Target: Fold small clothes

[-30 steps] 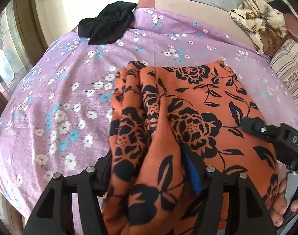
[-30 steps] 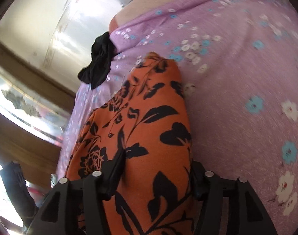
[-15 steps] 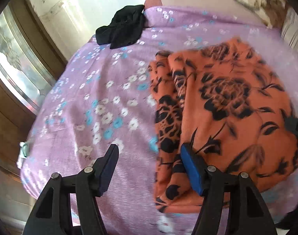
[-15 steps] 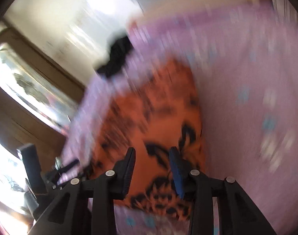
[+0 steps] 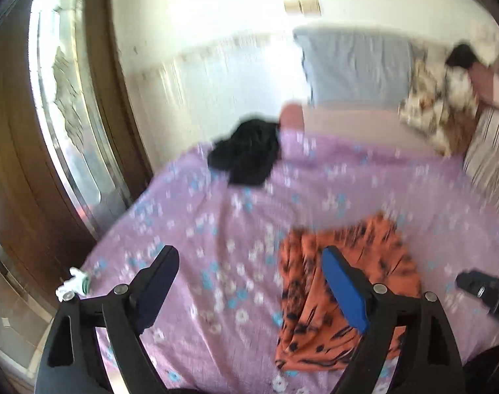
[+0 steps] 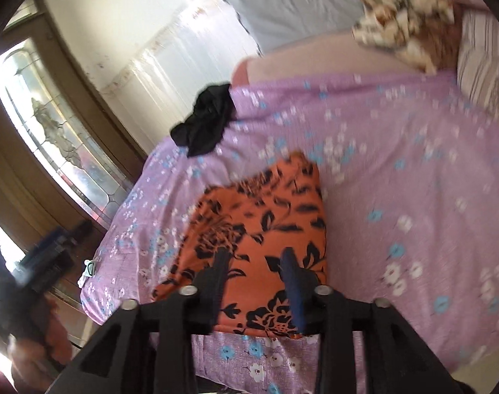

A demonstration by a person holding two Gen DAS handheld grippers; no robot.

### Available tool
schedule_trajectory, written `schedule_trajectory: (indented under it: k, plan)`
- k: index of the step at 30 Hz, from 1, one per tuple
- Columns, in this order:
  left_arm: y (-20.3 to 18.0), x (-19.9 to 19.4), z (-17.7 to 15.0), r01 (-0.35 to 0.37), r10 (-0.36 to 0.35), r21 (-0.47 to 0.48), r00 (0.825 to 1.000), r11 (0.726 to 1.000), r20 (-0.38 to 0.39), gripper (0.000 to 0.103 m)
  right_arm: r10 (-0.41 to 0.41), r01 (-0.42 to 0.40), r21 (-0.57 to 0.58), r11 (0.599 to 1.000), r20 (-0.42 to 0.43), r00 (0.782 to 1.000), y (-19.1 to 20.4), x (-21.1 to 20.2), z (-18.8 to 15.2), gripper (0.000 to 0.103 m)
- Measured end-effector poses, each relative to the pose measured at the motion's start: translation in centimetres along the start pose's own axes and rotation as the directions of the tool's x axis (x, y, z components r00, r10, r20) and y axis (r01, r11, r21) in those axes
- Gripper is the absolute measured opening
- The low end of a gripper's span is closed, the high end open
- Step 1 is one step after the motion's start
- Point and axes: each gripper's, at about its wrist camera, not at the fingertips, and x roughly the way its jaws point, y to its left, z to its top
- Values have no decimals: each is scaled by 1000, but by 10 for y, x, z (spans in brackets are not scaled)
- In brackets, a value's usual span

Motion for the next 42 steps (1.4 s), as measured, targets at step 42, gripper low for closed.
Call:
schedule_trajectory:
  k: [42]
  plan:
    - [29, -126, 33, 66, -57, -54, 988, 996, 144, 103, -79, 176, -246, 953, 360, 930, 100, -136, -3, 72]
